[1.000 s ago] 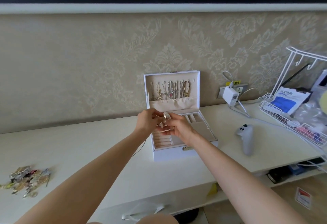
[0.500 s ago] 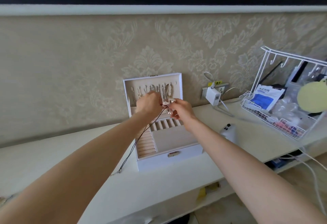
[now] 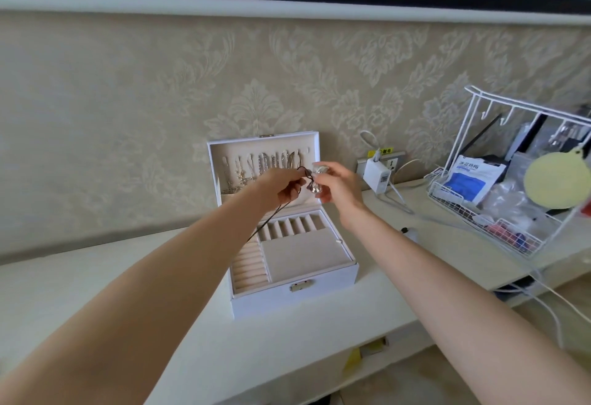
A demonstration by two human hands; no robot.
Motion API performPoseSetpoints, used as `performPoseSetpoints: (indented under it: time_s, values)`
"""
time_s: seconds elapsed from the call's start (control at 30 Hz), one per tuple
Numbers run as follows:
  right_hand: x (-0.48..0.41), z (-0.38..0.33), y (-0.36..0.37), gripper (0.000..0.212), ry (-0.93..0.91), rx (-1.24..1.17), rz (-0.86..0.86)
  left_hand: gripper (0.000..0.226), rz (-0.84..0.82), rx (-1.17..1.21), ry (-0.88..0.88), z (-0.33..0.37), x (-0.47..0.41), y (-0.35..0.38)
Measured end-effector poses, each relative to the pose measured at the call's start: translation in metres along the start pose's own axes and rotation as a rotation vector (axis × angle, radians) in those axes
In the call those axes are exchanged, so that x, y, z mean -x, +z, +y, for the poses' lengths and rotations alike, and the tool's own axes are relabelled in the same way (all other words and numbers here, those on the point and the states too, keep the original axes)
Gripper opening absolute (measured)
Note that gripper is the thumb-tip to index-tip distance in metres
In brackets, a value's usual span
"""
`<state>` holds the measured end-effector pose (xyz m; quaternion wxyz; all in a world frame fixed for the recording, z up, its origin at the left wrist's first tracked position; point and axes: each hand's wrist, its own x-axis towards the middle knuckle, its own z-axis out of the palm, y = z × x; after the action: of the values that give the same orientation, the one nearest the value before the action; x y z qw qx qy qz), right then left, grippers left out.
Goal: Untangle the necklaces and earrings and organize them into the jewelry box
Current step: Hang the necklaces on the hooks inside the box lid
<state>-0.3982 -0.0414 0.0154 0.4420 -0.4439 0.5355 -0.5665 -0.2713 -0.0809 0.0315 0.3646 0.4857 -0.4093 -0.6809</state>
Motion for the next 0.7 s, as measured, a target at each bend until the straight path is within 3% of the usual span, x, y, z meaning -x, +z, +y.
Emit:
performPoseSetpoints:
  time_s: [0.07,0.17,0.3,0.43,0.6,0.7]
  values:
    - [0.000,0.006,0.001,0.028,0.035,-0.045,0.010,0.016,-0.052,0.067,0.012,0.000,-0.002,-0.001]
    - [-0.001,0.010,0.002,0.028,0.060,-0.134,-0.006,0.013,-0.097,-0.015,0.070,0.003,-0.004,-0.004]
    - [-0.006,0.012,0.001,0.026,0.079,-0.188,-0.048,0.012,-0.086,-0.279,0.161,0.013,-0.008,-0.006]
    - [-0.012,0.012,-0.003,0.028,0.074,-0.112,-0.079,0.013,-0.139,-0.571,0.127,0.035,-0.006,-0.005]
    - [-0.029,0.009,-0.006,0.049,0.011,-0.046,-0.312,0.012,-0.238,-0.928,0.111,0.054,-0.002,-0.003]
    - [-0.039,0.009,-0.003,0.052,0.046,-0.029,-0.386,0.016,-0.181,-0.917,0.156,0.059,-0.005,0.004]
